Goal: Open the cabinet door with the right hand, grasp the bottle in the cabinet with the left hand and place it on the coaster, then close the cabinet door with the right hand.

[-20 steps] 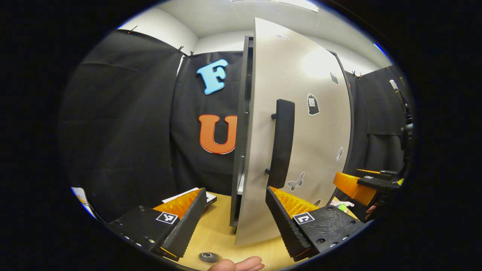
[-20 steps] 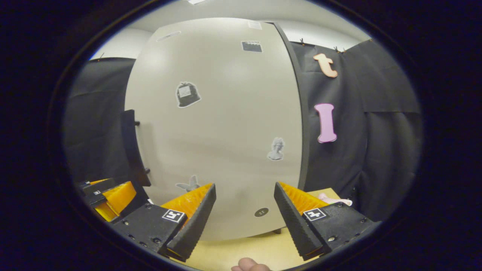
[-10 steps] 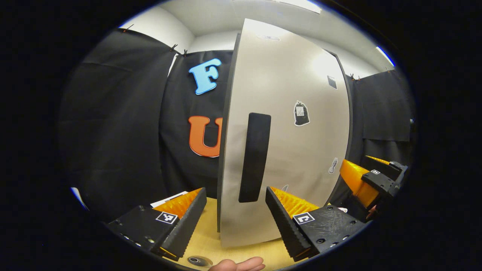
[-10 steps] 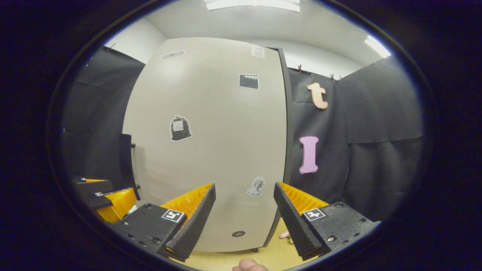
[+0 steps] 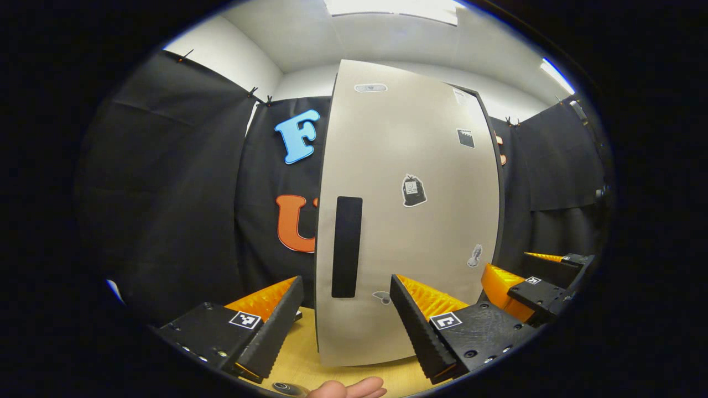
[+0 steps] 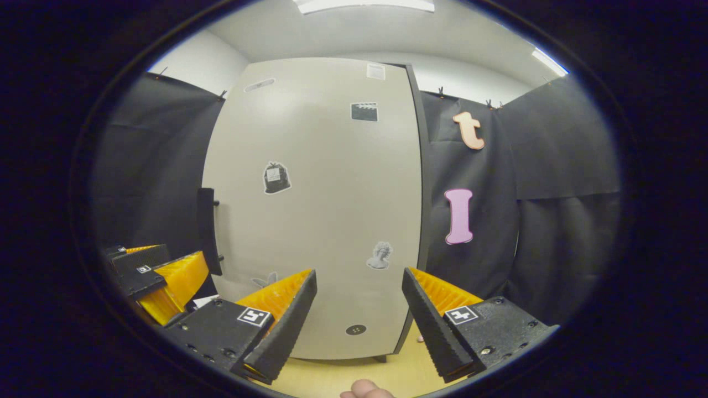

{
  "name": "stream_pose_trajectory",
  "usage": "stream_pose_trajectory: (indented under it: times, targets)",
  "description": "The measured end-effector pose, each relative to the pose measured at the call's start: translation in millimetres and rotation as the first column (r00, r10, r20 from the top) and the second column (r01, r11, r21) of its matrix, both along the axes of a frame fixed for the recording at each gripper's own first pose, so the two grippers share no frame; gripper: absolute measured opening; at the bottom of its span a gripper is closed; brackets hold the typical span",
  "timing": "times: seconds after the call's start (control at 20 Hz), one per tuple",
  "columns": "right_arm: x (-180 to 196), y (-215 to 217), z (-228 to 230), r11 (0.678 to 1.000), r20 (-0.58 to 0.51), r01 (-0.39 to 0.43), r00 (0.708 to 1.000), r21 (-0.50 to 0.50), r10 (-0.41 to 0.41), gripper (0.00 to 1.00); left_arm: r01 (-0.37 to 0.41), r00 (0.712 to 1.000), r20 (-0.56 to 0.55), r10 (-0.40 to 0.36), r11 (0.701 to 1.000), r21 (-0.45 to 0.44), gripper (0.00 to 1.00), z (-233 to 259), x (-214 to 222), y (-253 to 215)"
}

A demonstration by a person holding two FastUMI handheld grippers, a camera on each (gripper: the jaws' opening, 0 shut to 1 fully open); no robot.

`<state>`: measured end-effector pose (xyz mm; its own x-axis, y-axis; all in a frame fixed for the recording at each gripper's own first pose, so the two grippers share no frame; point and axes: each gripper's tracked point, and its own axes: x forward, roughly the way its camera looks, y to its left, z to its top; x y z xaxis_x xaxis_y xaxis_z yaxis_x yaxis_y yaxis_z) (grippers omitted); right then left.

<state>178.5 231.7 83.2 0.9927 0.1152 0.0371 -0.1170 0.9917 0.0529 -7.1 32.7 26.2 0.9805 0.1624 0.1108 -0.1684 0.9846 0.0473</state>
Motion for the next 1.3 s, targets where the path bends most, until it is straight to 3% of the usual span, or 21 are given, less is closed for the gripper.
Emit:
stream_pose_trajectory:
  times: [0.1, 0.15, 0.25, 0.3, 0.4, 1.3]
  targets:
    - [-11, 2, 1, 1.0, 0.016, -0.008, 1.0, -0.009, 0.008, 0.96, -0.039, 0.999, 0.021, 0.037, 0.996, 0.084, 0.95, 3, -2, 1]
    - [-15, 4, 3, 1.0, 0.032, -0.01, 0.999, -0.024, 0.011, 0.99, -0.019, 1.0, 0.016, 0.017, 0.994, 0.105, 0.95, -2, -1, -7]
    - [-23, 3, 5, 0.998, 0.053, -0.014, 0.998, -0.055, 0.017, 0.95, 0.035, 0.999, 0.02, -0.037, 0.995, 0.088, 0.95, -4, -2, -25]
    - [-25, 1, 8, 0.999, 0.062, -0.01, 0.998, -0.045, 0.012, 0.99, 0.038, 0.999, 0.019, -0.039, 0.996, 0.075, 0.95, -4, -2, -26]
    - [-27, 0, 8, 0.999, 0.058, -0.011, 0.998, -0.04, 0.014, 0.98, 0.058, 0.998, 0.006, -0.058, 0.998, 0.036, 0.95, -7, -4, -26]
    - [-35, 2, 8, 0.997, 0.05, -0.045, 0.998, -0.064, 0.048, 0.98, 0.062, 0.998, -0.021, -0.061, 0.998, 0.009, 0.94, -8, -4, -29]
